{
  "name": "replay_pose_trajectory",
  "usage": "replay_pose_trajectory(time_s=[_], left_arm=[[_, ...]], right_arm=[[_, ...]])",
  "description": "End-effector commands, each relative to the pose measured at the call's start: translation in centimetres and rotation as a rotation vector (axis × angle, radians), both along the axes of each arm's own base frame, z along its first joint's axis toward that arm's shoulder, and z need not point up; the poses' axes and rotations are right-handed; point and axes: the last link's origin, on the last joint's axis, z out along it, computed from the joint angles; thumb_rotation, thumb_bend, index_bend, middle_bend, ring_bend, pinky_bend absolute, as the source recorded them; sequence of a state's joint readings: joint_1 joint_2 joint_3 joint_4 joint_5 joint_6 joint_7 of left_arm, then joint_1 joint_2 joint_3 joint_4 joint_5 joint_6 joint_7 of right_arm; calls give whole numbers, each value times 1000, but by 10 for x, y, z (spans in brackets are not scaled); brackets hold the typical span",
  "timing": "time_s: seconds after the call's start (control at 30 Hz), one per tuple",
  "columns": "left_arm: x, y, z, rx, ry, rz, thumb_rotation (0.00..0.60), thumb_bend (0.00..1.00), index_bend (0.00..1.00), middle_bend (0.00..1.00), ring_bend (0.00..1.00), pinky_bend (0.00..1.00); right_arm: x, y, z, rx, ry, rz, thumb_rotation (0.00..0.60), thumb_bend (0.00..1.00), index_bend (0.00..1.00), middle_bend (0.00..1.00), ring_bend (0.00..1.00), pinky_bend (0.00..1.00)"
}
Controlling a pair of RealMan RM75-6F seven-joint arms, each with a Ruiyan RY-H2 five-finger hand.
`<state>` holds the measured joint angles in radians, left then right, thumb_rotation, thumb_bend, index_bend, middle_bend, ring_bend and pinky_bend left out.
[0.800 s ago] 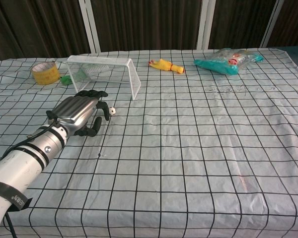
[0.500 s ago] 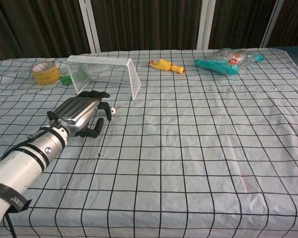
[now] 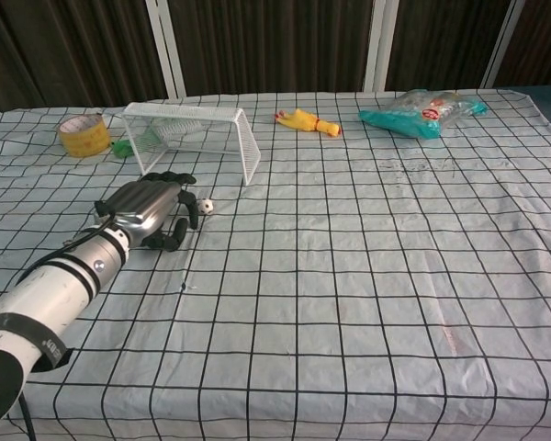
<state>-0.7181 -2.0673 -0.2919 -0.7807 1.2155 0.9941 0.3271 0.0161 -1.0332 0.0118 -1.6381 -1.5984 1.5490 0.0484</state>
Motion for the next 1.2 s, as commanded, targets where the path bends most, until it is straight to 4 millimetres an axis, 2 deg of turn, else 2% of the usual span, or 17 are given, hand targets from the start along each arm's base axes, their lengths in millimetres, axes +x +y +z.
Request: replay_pose_trajectory(time_s=[0.03, 0.13, 0.2, 0.37, 0.53, 0.63, 0.77, 0.87, 0.93, 1.07, 1.2], left_arm=[[9, 7, 2, 26, -51, -4, 600, 650, 193, 77, 0, 1], [16, 16, 16, 110, -104, -21, 600, 641, 49, 88, 0, 1], [19, 22, 27, 172, -137, -28, 600, 639, 9, 93, 0, 1], [16, 24, 48, 235, -165, -40, 600, 633, 19, 106, 0, 2], [6, 5, 64, 242, -146, -69, 600, 621, 55, 119, 0, 2], [-14, -23, 82, 198, -120, -80, 600, 553, 39, 116, 0, 3], [-51, -90, 124, 21, -82, -44, 600, 438, 0, 42, 0, 1], [-77, -133, 157, -16, -59, -48, 600, 414, 0, 0, 0, 0], [-92, -154, 171, -11, -41, -39, 600, 407, 0, 0, 0, 0], [-115, -184, 185, -35, -45, -20, 600, 406, 0, 0, 0, 0], [-115, -187, 187, -73, -37, -41, 600, 406, 0, 0, 0, 0]], right_arm=[[0, 0, 1, -3, -1, -1, 600, 411, 0, 0, 0, 0], [0, 0, 1, -2, 0, -1, 600, 411, 0, 0, 0, 0], [0, 1, 0, 1, 0, 2, 600, 411, 0, 0, 0, 0], [1, 1, -1, 4, 3, 4, 600, 411, 0, 0, 0, 0], [2, 2, -3, 13, 7, 9, 600, 411, 0, 0, 0, 0], [2, 3, -3, 13, 7, 11, 600, 411, 0, 0, 0, 0], [2, 4, -4, 19, 15, 7, 600, 411, 0, 0, 0, 0], [2, 4, -6, 26, 23, 6, 600, 410, 0, 0, 0, 0], [2, 5, -8, 29, 27, 7, 600, 411, 0, 0, 0, 0], [3, 5, -10, 28, 38, 9, 600, 411, 0, 0, 0, 0], [2, 4, -14, 37, 52, 2, 600, 411, 0, 0, 0, 0]])
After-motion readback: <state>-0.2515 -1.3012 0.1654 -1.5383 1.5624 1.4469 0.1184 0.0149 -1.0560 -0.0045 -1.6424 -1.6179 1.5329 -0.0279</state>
